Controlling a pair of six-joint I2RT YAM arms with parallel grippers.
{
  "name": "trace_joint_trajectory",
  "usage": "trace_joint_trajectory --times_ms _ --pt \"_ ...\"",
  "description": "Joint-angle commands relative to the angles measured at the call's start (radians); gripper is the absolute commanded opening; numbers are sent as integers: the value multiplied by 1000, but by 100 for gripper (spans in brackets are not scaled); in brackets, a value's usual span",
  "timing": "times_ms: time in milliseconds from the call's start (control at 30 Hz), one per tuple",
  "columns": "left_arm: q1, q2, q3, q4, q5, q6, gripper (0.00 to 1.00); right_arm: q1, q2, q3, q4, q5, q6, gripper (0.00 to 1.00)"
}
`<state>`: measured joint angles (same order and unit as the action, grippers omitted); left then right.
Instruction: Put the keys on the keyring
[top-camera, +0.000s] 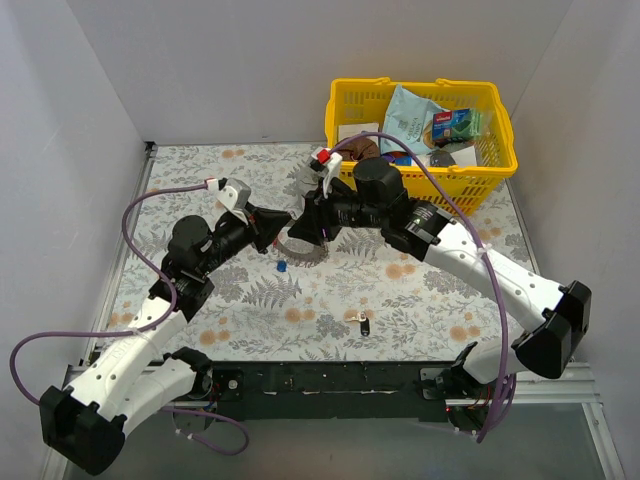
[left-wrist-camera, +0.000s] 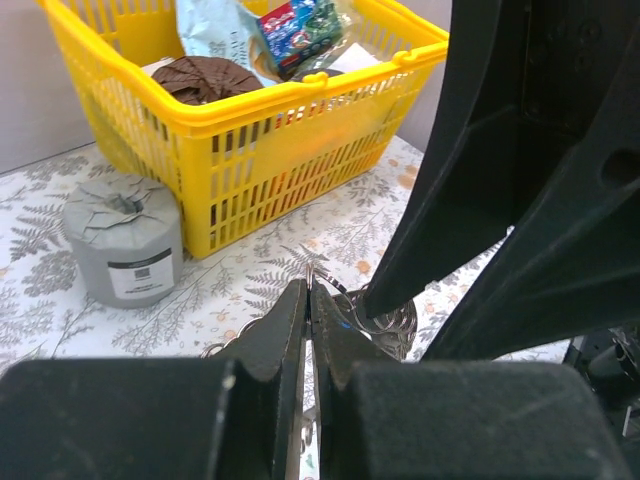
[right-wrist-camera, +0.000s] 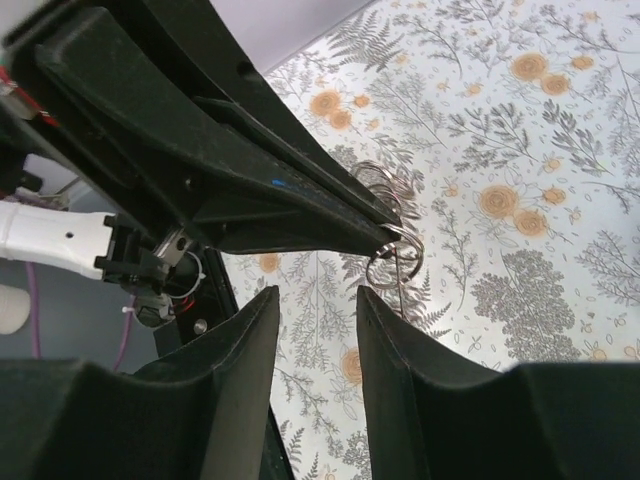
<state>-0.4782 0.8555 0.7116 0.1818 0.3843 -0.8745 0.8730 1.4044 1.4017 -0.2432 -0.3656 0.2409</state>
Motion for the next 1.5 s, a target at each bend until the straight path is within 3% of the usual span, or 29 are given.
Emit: trace_joint_trajectory --times_ms 0,233,433,1067,1467 --pt "-2 7 94 -77 -94 8 0 24 19 69 -30 121 29 44" --pt "-3 13 120 -104 -101 -8 0 57 44 108 -65 257 14 38" --pt "-5 8 134 -131 -140 -35 0 95 -24 45 -2 391 -35 38" --pt "-13 37 184 -226 -185 -95 0 179 21 42 50 494 -157 49" --pt "-14 37 187 -229 -165 -109 0 207 16 7 90 679 -164 44"
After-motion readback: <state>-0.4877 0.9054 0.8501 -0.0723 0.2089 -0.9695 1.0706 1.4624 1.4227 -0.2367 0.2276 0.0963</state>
